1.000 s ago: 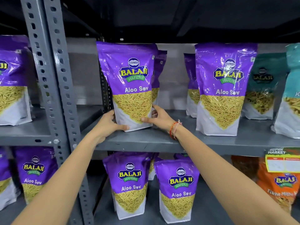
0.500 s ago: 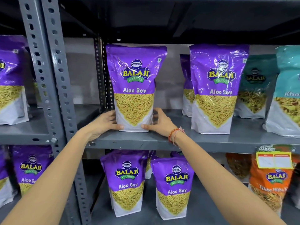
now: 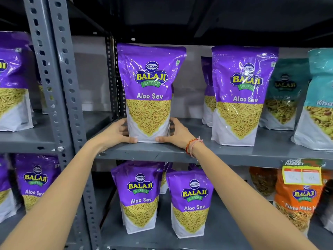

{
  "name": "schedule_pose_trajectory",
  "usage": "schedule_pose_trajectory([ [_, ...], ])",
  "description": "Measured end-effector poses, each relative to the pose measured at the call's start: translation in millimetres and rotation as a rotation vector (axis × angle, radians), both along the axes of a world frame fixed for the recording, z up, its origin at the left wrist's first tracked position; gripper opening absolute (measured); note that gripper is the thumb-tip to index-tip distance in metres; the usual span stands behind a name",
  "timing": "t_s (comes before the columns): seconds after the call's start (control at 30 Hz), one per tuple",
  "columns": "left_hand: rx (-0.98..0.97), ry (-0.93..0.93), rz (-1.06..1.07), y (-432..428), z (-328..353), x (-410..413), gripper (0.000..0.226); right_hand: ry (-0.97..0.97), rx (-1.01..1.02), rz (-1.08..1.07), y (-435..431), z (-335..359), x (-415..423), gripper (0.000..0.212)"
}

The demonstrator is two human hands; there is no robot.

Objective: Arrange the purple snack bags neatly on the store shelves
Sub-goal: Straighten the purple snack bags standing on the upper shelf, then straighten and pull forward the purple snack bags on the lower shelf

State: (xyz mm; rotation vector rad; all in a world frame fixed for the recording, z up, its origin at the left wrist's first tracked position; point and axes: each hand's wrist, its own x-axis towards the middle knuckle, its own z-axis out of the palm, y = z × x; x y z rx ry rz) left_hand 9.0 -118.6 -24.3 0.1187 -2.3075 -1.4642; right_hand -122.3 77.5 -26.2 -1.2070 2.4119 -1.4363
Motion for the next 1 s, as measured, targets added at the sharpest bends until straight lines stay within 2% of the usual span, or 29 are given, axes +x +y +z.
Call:
schedule_pose_trajectory([
  [0.23, -0.077, -0.002, 0.06, 0.9, -0.3, 2.3, 0.076, 0.042, 0.005, -0.025, 4.4, 2.7, 7.6, 0.097],
  [0.33, -0.236, 0.066, 0.244, 14.9, -3.5, 9.9, 0.08, 0.195, -0.182, -0.119, 16.5, -0.6, 25.2, 0.081],
  [0.4, -0.3, 0.245, 0.47, 32.3, -16.4, 17.8, 0.075, 0.271, -0.376, -0.127, 29.3, -12.1, 42.9, 0.064],
  [0.5, -0.199, 0.611, 0.641, 71.2, -52.0, 32.5, 0.045, 0.296, -0.591, -0.095, 53.0, -43.7, 69.5, 0.043],
  [0.57, -0.208, 0.731, 0.686, 97.4, -84.4, 36.9, 0.031, 0.276, -0.655, -0.091, 68.3, -71.1, 80.4, 0.035],
  [0.6, -0.201, 0.728, 0.676, 109.2, -103.1, 36.2, 0.028, 0.265, -0.664, -0.106, 75.4, -85.8, 82.4, 0.033],
  [0.67, -0.163, 0.618, 0.611, 127.3, -142.0, 29.4, 0.026, 0.231, -0.629, -0.154, 87.9, -116.1, 80.6, 0.029],
  [0.83, -0.048, 0.11, 0.389, 138.6, -229.4, -1.6, 0.041, 0.053, -0.461, -0.332, 114.0, -192.6, 45.5, 0.036],
  [0.9, -0.013, -0.076, 0.333, 135.8, -254.5, -13.2, 0.057, -0.055, -0.372, -0.406, 122.7, -218.6, 24.4, 0.047],
  [1.0, 0.02, -0.242, 0.264, 133.5, -278.0, -30.2, 0.087, -0.204, -0.222, -0.389, 129.7, -249.5, -3.2, 0.078],
])
